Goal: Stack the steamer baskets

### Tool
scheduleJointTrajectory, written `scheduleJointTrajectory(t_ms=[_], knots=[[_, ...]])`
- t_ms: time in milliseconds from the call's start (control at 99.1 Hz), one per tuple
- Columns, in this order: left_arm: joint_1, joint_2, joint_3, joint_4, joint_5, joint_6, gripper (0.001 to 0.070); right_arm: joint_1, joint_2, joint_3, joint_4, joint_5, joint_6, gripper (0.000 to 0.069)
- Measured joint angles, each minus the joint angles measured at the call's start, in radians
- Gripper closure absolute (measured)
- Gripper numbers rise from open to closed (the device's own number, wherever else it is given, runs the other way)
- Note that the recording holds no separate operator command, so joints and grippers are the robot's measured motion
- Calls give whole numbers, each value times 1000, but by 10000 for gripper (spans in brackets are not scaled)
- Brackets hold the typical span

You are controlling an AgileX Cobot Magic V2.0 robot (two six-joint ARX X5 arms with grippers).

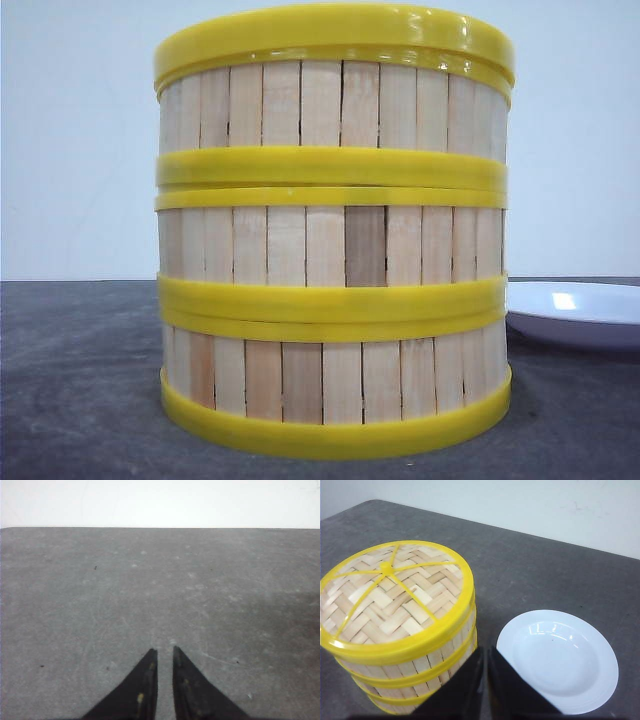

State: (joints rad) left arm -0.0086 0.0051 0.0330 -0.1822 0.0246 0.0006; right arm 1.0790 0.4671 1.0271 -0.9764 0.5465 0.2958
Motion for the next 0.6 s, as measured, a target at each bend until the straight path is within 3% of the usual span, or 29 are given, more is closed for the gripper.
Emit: scheduleJointTrajectory(t_ms=[454, 595], knots=[[0, 0, 0, 0, 0, 0, 681, 0, 0, 0, 3, 9, -3, 682], [0, 0, 0, 0, 0, 0, 681, -38, 0, 0, 93, 50, -33, 682]])
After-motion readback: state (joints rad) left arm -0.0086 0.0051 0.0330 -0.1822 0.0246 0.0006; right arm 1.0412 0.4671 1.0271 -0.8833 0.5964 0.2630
